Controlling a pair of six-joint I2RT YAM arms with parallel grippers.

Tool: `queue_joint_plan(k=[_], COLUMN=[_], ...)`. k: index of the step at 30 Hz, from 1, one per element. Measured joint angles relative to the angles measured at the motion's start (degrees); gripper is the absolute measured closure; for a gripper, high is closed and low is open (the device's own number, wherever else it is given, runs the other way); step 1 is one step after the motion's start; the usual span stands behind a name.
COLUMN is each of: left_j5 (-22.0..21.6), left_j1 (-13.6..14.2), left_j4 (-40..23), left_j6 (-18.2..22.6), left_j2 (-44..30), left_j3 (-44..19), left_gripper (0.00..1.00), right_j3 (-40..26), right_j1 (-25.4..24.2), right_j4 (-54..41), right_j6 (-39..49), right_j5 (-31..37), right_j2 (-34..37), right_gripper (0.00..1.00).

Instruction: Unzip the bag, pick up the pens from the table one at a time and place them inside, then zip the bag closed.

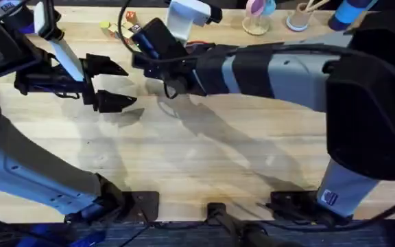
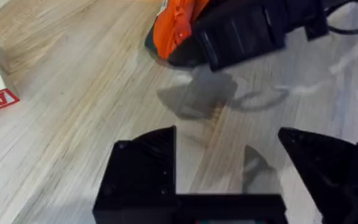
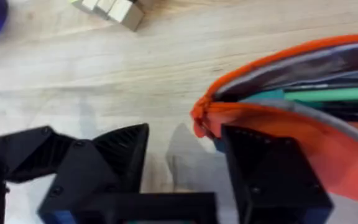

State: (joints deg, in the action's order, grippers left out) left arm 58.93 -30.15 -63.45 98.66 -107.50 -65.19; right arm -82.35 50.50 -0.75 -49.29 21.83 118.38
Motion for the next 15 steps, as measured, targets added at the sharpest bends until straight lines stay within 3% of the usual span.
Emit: queue_joint_plan(k=[5,8,15], left_j5=[0.0,0.0,0.0], left_j1=[0.0,0.0,0.0], left_j4=[0.0,0.0,0.0], left_j6=[0.0,0.0,0.0], left_j2=[0.0,0.0,0.0], left_j3=[0.0,0.0,0.0], left_gripper=[0.006,0.006,0.008], right_j3=[0.0,0.0,0.0], right_j1=[-1.1,-1.2,-1.4], right_j4=[-0.3,-1.1,-1.5], right_j6=[-1.3,-2.5,-4.6], right_j5=[0.5,1.0,1.6], right_j2=[0.7,1.0,1.5], right_gripper=[0.579,0.718,0.899])
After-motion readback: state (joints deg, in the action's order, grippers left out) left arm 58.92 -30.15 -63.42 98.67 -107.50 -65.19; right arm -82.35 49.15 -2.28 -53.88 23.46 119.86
